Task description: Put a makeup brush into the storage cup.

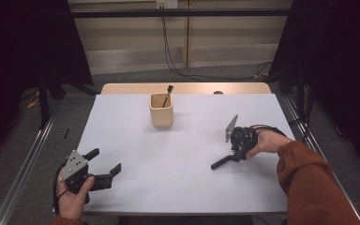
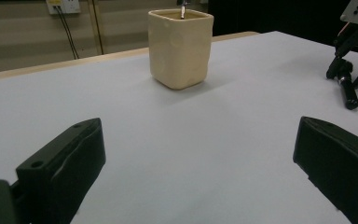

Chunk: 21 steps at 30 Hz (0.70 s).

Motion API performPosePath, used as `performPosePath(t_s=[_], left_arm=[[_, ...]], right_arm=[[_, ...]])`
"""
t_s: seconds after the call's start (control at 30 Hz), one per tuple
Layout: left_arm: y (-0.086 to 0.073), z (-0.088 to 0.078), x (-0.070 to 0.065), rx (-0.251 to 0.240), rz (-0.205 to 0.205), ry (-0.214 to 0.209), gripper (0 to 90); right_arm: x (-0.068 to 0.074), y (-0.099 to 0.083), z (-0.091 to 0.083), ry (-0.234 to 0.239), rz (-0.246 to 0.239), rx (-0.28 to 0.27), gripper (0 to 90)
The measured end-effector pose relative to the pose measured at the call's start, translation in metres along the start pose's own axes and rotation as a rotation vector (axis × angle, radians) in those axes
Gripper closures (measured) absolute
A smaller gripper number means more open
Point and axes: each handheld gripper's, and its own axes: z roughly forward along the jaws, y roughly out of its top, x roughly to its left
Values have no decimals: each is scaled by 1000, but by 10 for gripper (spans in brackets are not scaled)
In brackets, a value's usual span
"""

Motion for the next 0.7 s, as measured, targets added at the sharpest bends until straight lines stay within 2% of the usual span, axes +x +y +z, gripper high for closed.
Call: performPosePath(t_s=[0.33, 0.43, 0.57, 0.7], left_arm=[[0, 0, 0, 1, 1, 1, 23], [0, 0, 0, 1, 3, -1, 23], [0, 0, 0, 2, 1, 1, 23], [0, 0, 0, 3, 3, 1, 23]], right_arm=[[-2, -4, -2, 9, 5, 22, 547], [-2, -3, -2, 7, -2, 29, 591], [-4, -3, -2, 9, 15, 27, 703], [-4, -3, -3, 14, 36, 32, 718]])
